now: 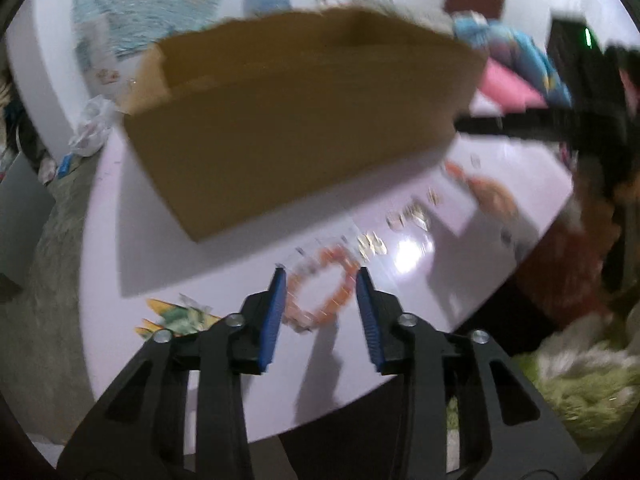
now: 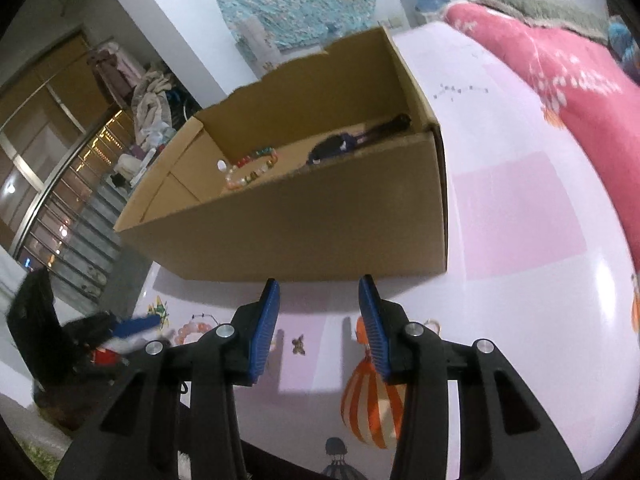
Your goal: Organize jewelry
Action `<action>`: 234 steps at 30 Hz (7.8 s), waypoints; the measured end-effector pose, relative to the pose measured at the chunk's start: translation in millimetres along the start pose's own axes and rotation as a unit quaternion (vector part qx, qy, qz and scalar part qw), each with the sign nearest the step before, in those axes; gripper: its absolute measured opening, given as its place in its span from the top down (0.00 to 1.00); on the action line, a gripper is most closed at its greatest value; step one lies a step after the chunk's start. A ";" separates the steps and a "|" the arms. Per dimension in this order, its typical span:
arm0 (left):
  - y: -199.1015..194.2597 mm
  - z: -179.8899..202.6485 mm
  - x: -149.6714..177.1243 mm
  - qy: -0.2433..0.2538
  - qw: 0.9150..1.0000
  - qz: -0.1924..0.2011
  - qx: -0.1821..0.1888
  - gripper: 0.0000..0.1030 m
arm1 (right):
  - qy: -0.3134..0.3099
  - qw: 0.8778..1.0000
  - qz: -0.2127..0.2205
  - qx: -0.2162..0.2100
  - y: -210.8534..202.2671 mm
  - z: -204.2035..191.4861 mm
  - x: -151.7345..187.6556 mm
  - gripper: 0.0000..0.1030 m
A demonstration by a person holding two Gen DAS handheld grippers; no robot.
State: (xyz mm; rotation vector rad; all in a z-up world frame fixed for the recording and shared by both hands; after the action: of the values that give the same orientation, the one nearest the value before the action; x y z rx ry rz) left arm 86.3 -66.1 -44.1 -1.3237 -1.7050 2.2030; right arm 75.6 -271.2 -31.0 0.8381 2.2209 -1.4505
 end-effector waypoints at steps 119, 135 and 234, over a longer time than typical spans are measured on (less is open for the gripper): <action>66.4 66.4 -40.6 0.095 0.994 -0.013 0.043 0.89 | -0.016 0.993 0.007 0.114 2.2 46.2 22.9 0.47; 59.5 57.8 -34.9 0.070 0.997 -0.010 0.040 0.89 | -0.077 0.987 0.000 0.143 11.6 40.3 17.0 0.62; -62.9 -45.6 -101.5 -0.081 0.989 0.124 -0.013 0.19 | 0.042 0.992 0.108 0.054 -73.7 46.7 -78.6 0.44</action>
State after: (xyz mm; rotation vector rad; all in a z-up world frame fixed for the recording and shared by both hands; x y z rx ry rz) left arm 152.4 -59.1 65.1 -1.4728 -1.7069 2.4945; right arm 86.4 -357.9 47.4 1.1574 2.0501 -1.4641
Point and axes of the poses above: each gripper's, at about its wrist camera, not at the fingertips, and y roughly the way its jaws point, z to its right, x to its underside, the point moved 6 cm from there along y, roughly the way its jaws point, and after that the axes turned 1 degree about z, right-handed, at the moved point
